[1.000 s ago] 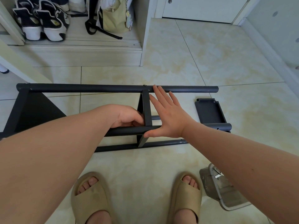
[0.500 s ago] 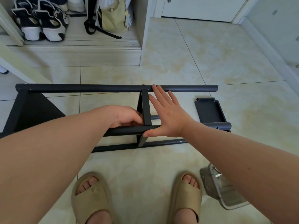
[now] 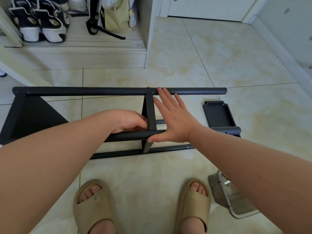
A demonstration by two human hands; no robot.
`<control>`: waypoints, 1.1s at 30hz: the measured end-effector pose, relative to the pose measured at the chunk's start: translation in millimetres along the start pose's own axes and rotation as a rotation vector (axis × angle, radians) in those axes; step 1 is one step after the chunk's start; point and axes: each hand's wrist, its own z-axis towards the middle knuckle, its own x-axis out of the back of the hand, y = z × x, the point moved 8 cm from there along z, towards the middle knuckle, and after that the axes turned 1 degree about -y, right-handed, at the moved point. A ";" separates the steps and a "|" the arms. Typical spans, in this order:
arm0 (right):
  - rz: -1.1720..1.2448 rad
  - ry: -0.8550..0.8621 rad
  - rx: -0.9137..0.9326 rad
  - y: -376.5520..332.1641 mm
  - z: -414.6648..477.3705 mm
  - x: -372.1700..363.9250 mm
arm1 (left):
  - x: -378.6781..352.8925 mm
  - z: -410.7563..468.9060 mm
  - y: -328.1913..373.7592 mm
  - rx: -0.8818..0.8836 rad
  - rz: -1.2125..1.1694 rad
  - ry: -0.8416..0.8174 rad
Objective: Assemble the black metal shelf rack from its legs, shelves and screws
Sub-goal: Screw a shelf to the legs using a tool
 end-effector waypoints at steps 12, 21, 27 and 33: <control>0.009 0.011 0.007 -0.6 -0.3 1.0 | -0.9 -1.3 -4.6 0.058 -0.028 0.004; 0.002 0.019 0.008 0.1 0.2 -0.5 | -0.3 -0.1 -2.5 0.026 -0.039 -0.030; 0.003 0.021 0.006 0.5 0.1 -0.3 | -4.4 3.1 -14.1 0.146 -0.128 -0.059; 0.010 0.023 0.007 0.0 -0.3 0.6 | -1.8 3.6 -13.1 0.153 -0.054 -0.032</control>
